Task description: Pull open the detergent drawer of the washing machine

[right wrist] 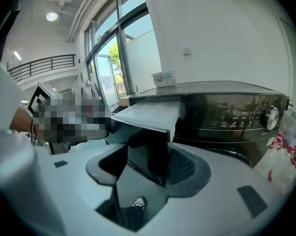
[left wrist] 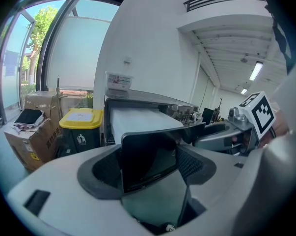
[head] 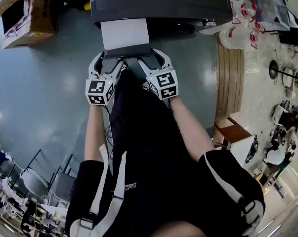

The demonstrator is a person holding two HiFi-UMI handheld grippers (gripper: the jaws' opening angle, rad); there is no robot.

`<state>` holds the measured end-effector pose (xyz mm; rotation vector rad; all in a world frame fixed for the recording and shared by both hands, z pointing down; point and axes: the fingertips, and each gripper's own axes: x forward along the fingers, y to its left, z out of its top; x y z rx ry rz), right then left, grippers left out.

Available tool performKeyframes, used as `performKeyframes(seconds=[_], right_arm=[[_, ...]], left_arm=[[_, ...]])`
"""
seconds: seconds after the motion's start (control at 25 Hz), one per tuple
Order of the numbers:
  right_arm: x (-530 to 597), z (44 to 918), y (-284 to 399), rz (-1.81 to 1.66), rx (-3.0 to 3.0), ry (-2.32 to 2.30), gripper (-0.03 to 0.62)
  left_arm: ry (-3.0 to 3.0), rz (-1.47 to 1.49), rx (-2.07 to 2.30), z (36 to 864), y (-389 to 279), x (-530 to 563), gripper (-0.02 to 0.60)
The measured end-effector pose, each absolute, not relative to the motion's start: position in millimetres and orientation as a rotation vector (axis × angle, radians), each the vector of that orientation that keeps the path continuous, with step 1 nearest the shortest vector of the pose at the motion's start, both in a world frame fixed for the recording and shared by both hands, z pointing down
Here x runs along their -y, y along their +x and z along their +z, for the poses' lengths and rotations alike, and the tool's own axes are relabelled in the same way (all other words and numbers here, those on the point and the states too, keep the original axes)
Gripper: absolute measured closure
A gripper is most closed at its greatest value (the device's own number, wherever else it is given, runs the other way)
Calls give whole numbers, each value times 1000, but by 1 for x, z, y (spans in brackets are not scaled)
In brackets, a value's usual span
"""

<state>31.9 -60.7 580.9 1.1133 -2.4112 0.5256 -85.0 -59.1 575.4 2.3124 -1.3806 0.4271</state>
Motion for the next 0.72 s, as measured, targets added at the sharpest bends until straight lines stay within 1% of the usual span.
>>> performKeyframes(seconds=[0.72], right_arm=[[48, 583, 32, 519, 2418, 1115, 342]], left_arm=[[2308, 440, 1392, 577, -85, 46, 252]])
